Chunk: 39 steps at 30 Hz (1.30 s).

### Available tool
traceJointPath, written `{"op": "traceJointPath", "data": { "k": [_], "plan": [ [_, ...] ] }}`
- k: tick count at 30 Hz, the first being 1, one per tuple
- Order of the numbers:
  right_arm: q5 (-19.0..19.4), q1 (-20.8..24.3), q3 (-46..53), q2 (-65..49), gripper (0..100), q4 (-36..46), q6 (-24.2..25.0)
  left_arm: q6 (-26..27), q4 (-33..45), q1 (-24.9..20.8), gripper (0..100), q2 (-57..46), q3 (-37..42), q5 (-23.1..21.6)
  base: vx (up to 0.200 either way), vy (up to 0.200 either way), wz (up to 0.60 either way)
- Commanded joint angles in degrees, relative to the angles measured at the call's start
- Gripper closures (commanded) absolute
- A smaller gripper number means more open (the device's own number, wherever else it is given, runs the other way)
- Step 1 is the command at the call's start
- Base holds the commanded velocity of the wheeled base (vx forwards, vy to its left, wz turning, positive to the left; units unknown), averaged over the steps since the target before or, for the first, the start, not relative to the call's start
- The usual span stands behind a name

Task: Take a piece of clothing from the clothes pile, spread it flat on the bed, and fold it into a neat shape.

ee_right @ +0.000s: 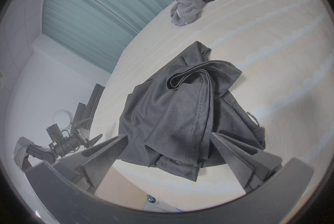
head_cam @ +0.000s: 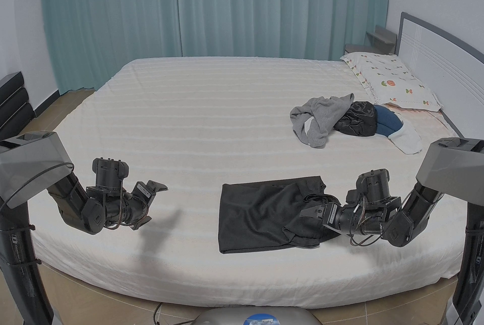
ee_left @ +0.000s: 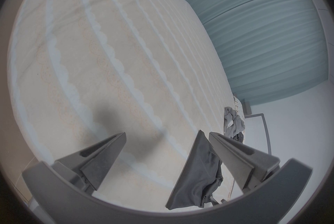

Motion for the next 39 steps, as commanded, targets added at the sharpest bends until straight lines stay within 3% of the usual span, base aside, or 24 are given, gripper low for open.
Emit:
{"op": "traceJointPath", "data": {
  "k": [1,17,18,30,39],
  "plan": [
    [0.03,-0.78,1.44,-1.04,0,0.08,-1.18,0.03,-0.05,0.06,0,0.18,-0.01,-0.01,0.000,0.000,0.00],
    [0.56,-1.49,0.56,2.57,0,0.00,-1.80,1.00,-0.05,-0.03,0,0.35,0.08,0.08,0.000,0.000,0.00],
    [0.64,-1.49,0.47,2.57,100,0.00,-1.80,1.00,-0.05,-0.03,0,0.35,0.08,0.08,0.000,0.000,0.00],
    [0.20,-2.89,1.53,0.90,100,2.28,-3.91,1.00,-0.05,-0.03,0,0.26,0.08,0.08,0.000,0.000,0.00],
    [0.38,-7.55,3.29,-3.41,100,8.08,-12.08,1.00,0.04,-0.03,0,0.35,0.08,0.08,0.000,0.000,0.00]
  ]
}}
